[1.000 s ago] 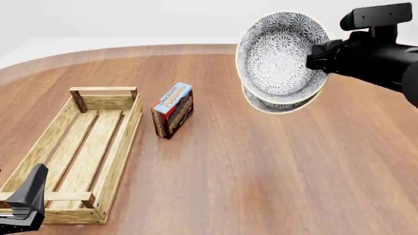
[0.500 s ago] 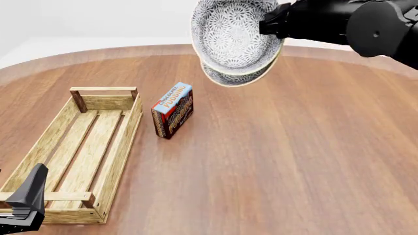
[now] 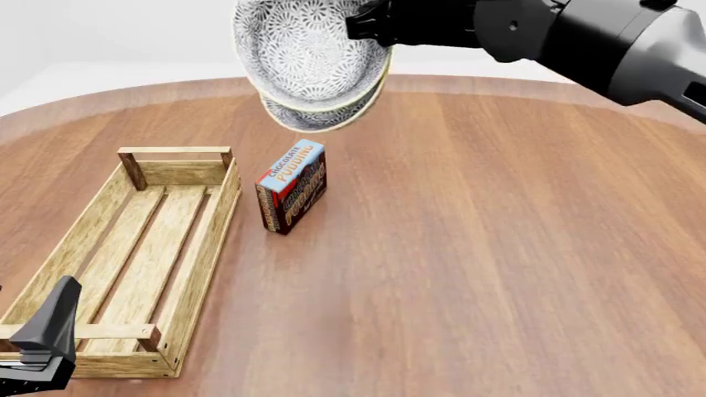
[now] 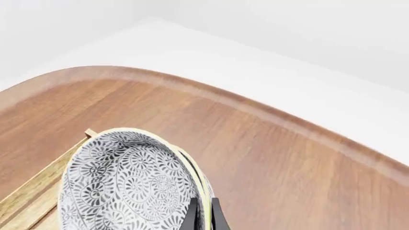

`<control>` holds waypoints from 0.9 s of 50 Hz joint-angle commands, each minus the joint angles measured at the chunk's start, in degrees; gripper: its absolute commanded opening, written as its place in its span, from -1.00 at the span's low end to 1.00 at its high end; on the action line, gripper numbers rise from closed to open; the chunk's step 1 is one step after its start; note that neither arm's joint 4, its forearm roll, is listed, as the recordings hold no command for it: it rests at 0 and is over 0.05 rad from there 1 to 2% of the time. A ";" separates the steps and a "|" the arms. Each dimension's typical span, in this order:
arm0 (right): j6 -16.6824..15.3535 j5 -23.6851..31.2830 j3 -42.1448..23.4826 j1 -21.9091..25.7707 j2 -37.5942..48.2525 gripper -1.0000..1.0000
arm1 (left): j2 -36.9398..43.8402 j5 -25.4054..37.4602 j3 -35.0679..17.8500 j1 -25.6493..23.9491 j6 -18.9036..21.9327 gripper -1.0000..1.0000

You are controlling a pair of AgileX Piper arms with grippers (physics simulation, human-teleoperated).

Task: Stack the left bowl on the right bowl and place them in the tray.

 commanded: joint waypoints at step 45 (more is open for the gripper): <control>2.96 6.80 -40.72 15.13 29.92 -1.00 | 0.00 0.00 0.00 0.00 0.00 1.00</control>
